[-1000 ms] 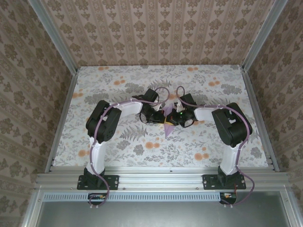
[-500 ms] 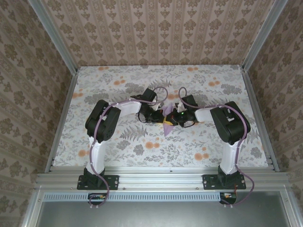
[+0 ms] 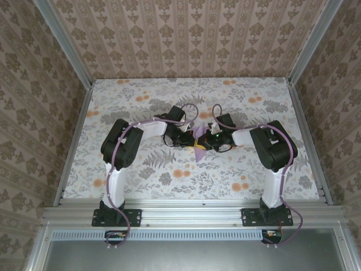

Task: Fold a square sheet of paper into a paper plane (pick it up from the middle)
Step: Fourth fold the wing at the center of the table.

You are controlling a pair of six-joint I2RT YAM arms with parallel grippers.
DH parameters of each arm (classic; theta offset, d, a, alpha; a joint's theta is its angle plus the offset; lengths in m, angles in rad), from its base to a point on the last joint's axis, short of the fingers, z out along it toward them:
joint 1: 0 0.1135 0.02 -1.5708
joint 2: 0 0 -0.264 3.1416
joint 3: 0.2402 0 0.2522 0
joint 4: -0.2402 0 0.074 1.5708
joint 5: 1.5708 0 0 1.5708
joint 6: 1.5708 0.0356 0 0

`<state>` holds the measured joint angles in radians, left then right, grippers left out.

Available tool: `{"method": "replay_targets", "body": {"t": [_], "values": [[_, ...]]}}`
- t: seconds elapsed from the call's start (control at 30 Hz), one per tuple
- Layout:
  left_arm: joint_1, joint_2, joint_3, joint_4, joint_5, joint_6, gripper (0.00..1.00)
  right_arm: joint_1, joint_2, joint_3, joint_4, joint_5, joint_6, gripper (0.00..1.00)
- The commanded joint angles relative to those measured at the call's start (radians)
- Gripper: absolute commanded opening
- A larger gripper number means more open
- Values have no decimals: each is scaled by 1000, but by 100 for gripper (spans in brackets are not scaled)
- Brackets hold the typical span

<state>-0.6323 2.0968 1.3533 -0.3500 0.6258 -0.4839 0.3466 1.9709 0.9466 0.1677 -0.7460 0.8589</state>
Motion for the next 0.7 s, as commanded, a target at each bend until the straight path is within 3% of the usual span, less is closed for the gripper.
{"method": "replay_targets", "body": {"t": [0.0,0.33,0.67], "values": [[0,-46,-5,58,45,-18,0,31,85,-37,-32,85,-32,8],[32,-105,14,48,51,-19,8,31,113,-40,-38,94,-55,13],[51,-99,74,-16,27,18,16,31,117,-46,-33,96,-68,28]]}}
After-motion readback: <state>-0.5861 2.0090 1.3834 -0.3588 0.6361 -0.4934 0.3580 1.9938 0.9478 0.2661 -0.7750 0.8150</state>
